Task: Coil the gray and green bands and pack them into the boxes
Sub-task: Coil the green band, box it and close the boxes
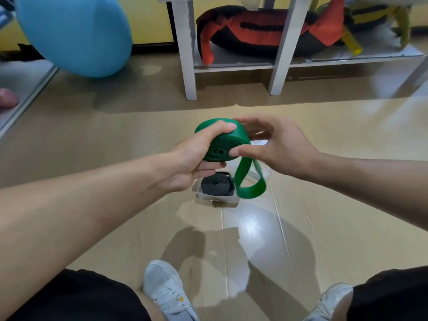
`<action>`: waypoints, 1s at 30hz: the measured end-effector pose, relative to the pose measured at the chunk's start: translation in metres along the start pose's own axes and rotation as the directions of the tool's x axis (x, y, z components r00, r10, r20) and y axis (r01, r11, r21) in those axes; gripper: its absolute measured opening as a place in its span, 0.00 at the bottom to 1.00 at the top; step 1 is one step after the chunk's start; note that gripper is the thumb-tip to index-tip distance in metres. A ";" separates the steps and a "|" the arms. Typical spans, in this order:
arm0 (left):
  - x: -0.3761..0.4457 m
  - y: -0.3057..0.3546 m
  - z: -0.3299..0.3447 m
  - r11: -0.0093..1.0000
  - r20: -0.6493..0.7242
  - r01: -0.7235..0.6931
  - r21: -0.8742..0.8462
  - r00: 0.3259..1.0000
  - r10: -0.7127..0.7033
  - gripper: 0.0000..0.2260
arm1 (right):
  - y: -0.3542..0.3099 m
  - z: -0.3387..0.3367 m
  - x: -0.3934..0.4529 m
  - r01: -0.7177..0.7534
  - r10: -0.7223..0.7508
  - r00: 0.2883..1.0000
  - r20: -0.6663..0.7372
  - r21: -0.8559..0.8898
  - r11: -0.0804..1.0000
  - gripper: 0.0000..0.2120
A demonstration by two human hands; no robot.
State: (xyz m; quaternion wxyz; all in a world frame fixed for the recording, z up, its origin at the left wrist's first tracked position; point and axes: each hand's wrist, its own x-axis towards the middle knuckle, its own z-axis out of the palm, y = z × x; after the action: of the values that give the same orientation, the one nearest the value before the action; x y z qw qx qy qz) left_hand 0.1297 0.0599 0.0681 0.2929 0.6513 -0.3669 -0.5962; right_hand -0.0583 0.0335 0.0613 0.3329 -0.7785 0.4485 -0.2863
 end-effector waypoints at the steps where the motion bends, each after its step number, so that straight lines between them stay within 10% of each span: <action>1: -0.001 0.001 -0.001 1.000 0.013 0.006 -0.014 1.000 -0.006 0.24 | 0.003 0.000 0.000 -0.017 0.018 1.000 -0.012 0.027 0.999 0.27; 19: -0.010 0.001 -0.005 0.996 0.123 0.083 0.023 0.989 -0.085 0.23 | 0.004 0.000 0.002 -0.070 0.071 0.996 -0.062 0.023 0.997 0.19; 30: -0.009 -0.012 0.016 0.971 0.012 -0.117 0.207 0.993 0.117 0.23 | -0.012 0.013 -0.009 0.119 -0.126 0.992 -0.024 -0.198 0.973 0.18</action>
State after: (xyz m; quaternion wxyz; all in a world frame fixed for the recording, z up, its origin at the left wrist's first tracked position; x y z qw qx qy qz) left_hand 0.1150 0.0747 0.0612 0.2585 0.6556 -0.4647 -0.5362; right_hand -0.0459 0.0492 0.0617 0.2280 -0.8284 0.4317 -0.2746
